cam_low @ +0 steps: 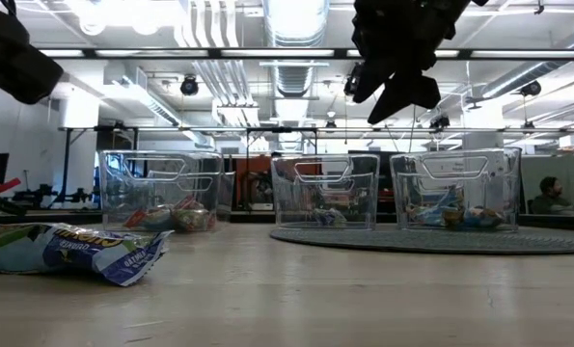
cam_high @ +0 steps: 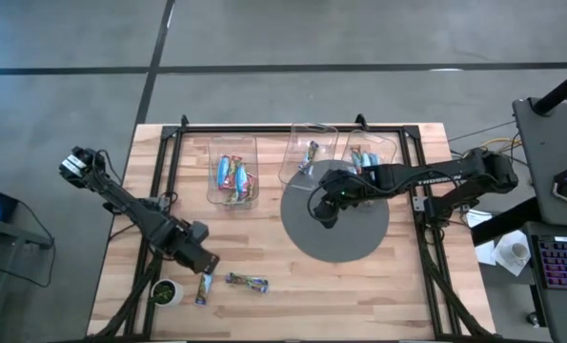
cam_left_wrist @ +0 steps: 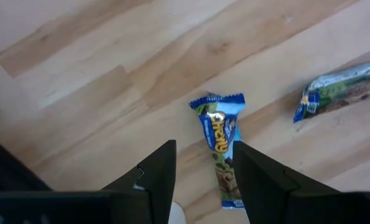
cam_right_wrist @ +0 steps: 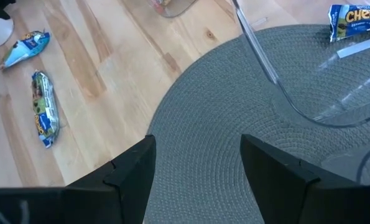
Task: Pick and place Granola Bars by type
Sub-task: Put the blue granola bar into the middle transparent bin
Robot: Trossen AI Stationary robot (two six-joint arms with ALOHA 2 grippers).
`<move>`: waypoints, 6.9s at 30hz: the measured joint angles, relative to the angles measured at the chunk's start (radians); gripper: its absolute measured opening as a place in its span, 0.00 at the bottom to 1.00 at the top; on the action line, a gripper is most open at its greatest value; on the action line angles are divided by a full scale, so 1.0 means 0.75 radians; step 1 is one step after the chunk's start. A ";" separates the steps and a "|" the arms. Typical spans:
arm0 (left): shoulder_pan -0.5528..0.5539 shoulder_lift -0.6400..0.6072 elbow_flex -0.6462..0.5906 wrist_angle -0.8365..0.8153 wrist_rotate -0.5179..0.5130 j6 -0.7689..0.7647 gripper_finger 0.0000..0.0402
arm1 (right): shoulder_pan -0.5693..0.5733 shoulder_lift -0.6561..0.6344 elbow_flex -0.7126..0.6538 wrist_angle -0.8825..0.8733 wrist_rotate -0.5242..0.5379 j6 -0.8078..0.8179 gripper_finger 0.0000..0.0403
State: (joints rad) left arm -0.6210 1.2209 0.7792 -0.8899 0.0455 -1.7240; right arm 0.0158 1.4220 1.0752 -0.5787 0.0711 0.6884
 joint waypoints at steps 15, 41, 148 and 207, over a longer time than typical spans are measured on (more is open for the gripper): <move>-0.063 0.192 0.005 0.257 -0.011 -0.054 0.35 | 0.000 0.001 -0.012 -0.022 0.011 0.000 0.56; -0.112 0.412 0.040 0.253 0.104 -0.127 0.35 | -0.001 0.001 -0.019 -0.020 0.010 0.000 0.56; 1.314 0.732 0.935 0.617 0.210 1.505 0.13 | 0.106 -0.326 -0.066 0.500 0.259 0.015 0.56; 0.055 0.253 0.144 0.484 -0.066 1.648 0.45 | 0.271 -0.391 -0.082 0.306 0.426 0.085 0.56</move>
State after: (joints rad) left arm -0.5793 1.4109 0.8871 -0.5270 -0.0038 -0.4883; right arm 0.2192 1.1290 1.0134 -0.3490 0.3905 0.7521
